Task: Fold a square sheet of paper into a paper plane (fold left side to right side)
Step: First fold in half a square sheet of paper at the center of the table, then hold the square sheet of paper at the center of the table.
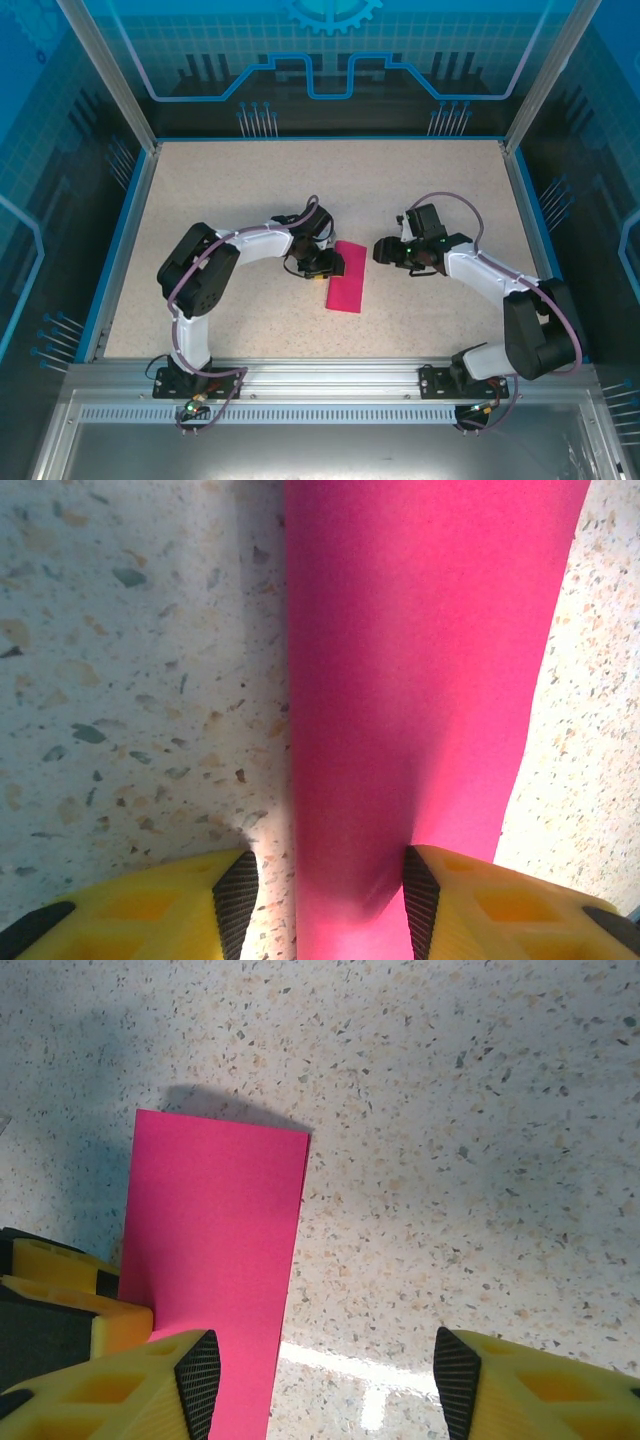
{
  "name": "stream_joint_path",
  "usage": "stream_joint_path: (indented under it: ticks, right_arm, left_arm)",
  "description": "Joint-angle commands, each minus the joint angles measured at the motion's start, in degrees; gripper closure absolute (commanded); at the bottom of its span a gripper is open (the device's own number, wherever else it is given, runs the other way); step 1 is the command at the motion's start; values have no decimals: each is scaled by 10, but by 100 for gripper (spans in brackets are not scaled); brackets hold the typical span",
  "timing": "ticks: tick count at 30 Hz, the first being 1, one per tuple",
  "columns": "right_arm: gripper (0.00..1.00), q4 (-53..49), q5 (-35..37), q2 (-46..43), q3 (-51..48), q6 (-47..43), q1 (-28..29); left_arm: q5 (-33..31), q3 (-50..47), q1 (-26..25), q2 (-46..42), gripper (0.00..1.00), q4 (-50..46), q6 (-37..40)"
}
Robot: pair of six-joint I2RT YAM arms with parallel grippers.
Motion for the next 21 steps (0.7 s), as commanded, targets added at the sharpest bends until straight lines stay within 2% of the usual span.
stream_joint_path:
  ticks: [1,6,10,14,21]
  right_arm:
    - [39,-6,-23,9,0,-2,-2]
    - [46,11,-56,23,-4,13,5]
    - [69,74,-133,48,-19,56,10]
    - [87,99,-153,90,-10,79,26]
    - [89,75,-127,146,26,71,55]
  left_arm:
    - [-25,-8,-15,45,52,-5,12]
    - [-26,-9,-17,45,52,-6,13]
    - [-26,-9,-17,46,52,-7,12]
    - [-27,-8,-17,47,52,-6,12]
    - [-25,-7,-18,48,52,-7,10]
